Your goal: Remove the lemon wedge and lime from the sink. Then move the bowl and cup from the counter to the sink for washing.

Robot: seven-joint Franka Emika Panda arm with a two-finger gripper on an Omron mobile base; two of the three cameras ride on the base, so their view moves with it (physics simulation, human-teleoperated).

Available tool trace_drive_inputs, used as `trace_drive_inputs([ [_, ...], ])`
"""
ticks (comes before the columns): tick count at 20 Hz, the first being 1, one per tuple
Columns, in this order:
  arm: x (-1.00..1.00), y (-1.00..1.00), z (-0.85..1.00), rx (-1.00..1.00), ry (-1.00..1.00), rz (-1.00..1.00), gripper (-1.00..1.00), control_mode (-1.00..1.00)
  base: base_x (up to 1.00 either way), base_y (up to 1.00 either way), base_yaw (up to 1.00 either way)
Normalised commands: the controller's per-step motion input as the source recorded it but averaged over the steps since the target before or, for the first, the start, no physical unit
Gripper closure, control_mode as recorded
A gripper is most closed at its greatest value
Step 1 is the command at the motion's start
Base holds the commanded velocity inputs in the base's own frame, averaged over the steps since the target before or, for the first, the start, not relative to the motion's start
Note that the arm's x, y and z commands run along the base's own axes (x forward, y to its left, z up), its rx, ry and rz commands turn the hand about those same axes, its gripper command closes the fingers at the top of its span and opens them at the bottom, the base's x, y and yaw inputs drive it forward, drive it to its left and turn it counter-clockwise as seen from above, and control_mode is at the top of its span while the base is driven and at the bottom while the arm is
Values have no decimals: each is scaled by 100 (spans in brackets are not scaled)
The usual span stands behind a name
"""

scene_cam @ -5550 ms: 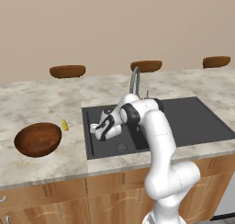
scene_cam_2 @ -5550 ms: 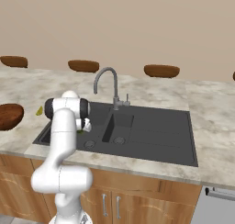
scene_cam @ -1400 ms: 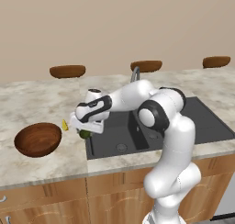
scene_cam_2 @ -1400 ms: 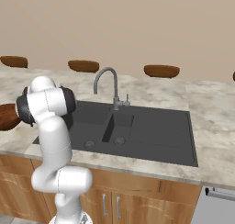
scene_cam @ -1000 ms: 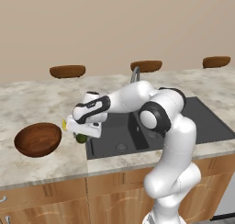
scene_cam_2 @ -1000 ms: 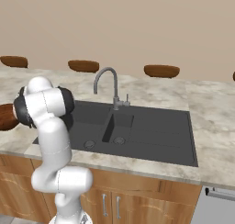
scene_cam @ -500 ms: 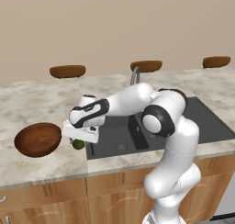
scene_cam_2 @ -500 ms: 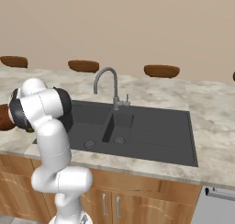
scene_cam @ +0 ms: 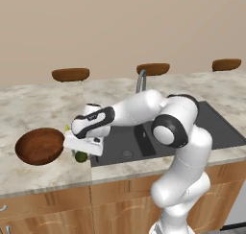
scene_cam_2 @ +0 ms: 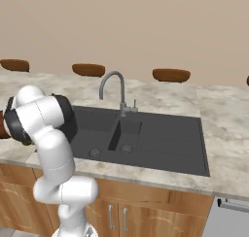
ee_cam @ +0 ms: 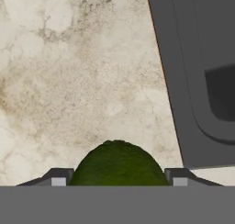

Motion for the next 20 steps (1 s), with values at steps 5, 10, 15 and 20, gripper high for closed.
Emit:
trace_drive_inputs([
  [5,-24,12,-12,0,0,-4,100,-100,0,0,0],
  [10,-29,-1,-3,0,0,-8,100,-100,0,0,0],
  [15,-27,-1,-8,0,0,-9,100,-100,0,0,0],
  [20,1,4,-13,0,0,-11,100,-100,0,0,0],
])
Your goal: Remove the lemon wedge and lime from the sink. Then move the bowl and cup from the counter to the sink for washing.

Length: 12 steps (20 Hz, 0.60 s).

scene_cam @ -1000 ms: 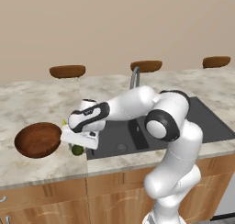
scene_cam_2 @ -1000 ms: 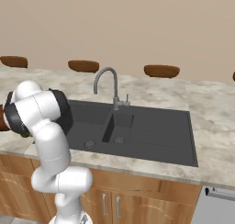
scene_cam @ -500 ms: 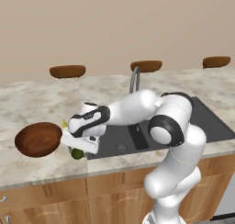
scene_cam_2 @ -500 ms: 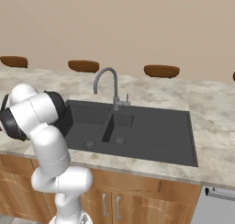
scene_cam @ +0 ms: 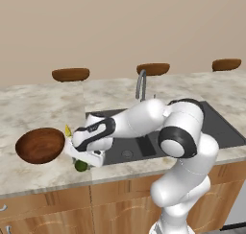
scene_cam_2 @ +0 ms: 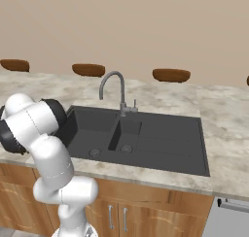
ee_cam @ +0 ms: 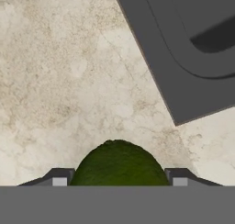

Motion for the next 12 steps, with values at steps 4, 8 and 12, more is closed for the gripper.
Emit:
trace_drive_inputs([
  [4,8,9,-8,0,-1,-10,100,-100,0,0,0],
  [8,12,18,-5,0,-4,-9,100,-100,0,0,0],
  [12,15,22,0,0,-9,-6,100,-100,0,0,0],
])
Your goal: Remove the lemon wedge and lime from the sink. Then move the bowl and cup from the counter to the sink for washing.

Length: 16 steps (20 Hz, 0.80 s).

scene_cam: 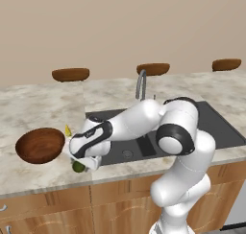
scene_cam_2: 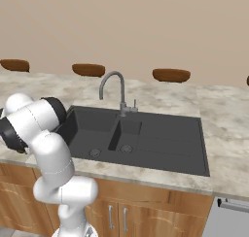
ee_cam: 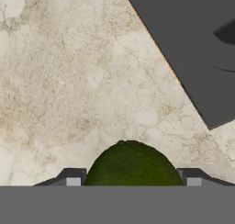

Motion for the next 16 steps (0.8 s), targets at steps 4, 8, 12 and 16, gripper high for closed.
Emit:
trace_drive_inputs([
  [4,17,22,0,0,-10,-6,100,-100,0,0,0],
  [8,14,16,-1,0,-4,-6,100,-100,0,0,0],
  [12,8,2,-12,0,0,-7,100,-100,0,0,0],
  [16,6,1,-16,0,0,-9,100,-100,0,0,0],
])
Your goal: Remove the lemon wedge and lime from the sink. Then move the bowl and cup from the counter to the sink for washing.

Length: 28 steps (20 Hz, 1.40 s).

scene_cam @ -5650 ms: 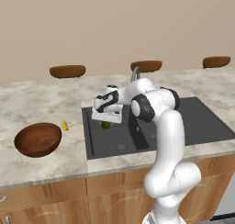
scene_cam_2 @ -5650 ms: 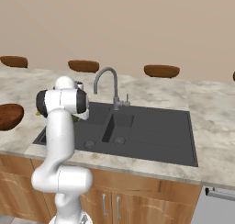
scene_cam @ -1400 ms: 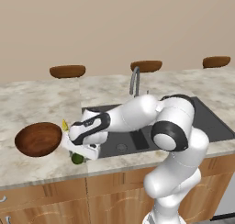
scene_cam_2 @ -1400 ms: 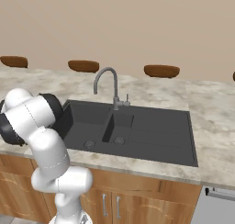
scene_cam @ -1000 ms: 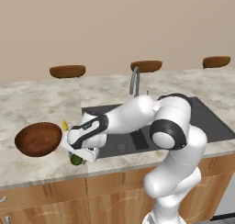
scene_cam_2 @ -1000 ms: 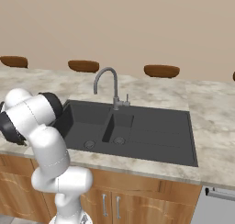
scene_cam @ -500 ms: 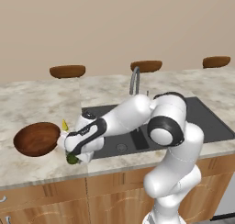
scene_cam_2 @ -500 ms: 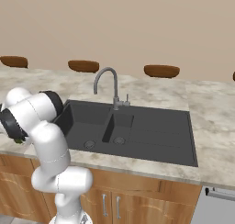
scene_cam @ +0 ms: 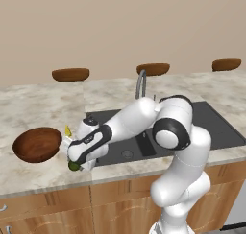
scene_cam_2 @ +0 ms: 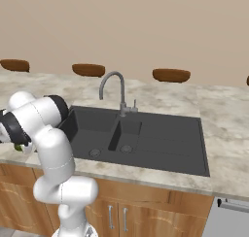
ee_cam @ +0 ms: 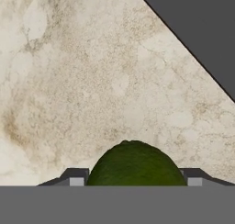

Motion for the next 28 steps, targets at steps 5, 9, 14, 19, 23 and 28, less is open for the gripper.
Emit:
trace_drive_inputs([
  [5,1,0,-17,-1,0,-8,100,-100,0,0,0],
  [9,0,-1,-13,-2,0,-5,-100,-100,0,0,0],
  [14,0,-7,3,0,0,-4,-100,-100,0,0,0],
  [19,-4,-10,12,0,0,-1,-100,-100,0,0,0],
  [23,-7,-13,14,0,1,0,-100,-100,0,0,0],
  [28,-15,-19,16,0,0,-1,-100,-100,0,0,0],
])
